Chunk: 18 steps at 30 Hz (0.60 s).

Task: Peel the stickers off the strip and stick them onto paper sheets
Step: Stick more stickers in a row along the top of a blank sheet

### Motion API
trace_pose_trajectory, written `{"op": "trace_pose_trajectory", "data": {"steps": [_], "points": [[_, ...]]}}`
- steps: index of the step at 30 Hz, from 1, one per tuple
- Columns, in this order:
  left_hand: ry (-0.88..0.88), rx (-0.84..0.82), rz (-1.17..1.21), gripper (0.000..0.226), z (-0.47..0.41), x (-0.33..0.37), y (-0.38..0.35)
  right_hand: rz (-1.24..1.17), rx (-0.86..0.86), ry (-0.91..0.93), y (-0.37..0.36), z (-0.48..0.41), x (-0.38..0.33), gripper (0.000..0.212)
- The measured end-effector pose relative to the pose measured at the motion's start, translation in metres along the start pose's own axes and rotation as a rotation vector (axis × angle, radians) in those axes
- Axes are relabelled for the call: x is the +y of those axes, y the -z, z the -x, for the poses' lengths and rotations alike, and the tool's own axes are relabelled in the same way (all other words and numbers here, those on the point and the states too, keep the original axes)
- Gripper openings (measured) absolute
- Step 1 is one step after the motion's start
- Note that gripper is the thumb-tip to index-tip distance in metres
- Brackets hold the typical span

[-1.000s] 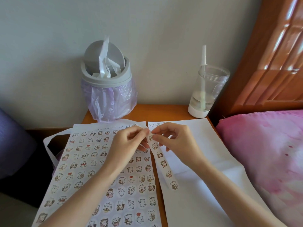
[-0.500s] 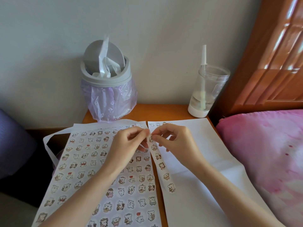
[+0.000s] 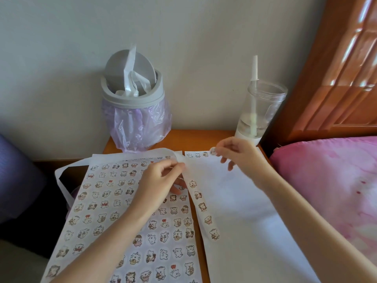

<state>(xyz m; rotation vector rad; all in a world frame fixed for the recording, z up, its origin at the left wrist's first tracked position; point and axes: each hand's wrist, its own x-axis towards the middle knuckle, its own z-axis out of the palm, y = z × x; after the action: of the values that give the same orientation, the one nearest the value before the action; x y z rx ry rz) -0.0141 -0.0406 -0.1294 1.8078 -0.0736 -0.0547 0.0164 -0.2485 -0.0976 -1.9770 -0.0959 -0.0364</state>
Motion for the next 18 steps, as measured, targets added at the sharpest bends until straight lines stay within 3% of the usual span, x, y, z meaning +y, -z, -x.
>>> {"op": "trace_pose_trajectory", "data": {"steps": [6, 18], "points": [[-0.01, -0.064, -0.154, 0.018, 0.001, 0.002, -0.001, 0.173, 0.028, -0.168, 0.027, -0.037, 0.021, 0.006], [0.008, -0.066, -0.187, 0.018, 0.0, 0.0, -0.001, 0.198, 0.039, -0.102, 0.019, -0.043, 0.035, 0.017]]}}
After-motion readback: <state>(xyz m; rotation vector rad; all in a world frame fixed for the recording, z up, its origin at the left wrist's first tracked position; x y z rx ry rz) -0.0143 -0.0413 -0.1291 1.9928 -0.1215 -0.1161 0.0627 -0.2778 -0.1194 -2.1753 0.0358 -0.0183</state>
